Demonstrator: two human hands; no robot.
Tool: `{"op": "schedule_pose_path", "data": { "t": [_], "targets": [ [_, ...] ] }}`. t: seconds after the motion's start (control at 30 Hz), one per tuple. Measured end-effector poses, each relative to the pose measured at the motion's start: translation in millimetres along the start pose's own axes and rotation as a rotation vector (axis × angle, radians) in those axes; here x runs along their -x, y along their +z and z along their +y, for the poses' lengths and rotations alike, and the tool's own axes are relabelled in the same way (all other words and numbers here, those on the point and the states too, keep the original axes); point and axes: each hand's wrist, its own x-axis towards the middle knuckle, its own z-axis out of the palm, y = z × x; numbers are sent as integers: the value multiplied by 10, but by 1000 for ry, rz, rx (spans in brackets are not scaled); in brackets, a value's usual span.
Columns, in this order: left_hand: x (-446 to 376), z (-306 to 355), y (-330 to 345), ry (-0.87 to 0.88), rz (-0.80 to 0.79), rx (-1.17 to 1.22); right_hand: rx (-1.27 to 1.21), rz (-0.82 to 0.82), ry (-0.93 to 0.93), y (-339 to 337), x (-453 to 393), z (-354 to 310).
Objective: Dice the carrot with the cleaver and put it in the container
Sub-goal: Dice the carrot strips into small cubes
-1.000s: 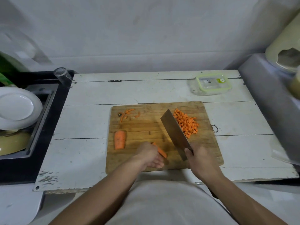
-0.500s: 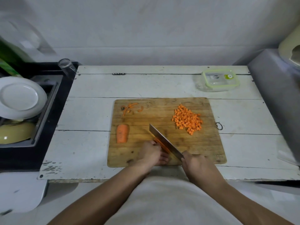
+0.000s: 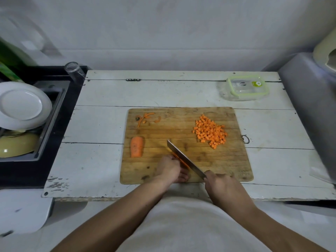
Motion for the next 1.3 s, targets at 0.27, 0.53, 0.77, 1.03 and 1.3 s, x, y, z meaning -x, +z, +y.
{"op": "schedule_pose_path", "data": {
  "t": [0.27, 0.53, 0.77, 1.03, 1.3],
  "targets": [
    [-16, 7, -11, 25, -18, -38, -5, -88, -22, -121, 38, -5],
    [-13, 26, -20, 25, -31, -75, -59, -134, -85, -108, 17, 94],
    [-38, 23, -30, 11, -26, -37, -8, -187, -85, -123, -75, 76],
    [-82, 36, -12, -25, -13, -41, -32, -293, -91, -165, -196, 40],
    [37, 128, 15, -16, 21, 21, -56, -178, -81, -136, -432, -137]
  ]
}}
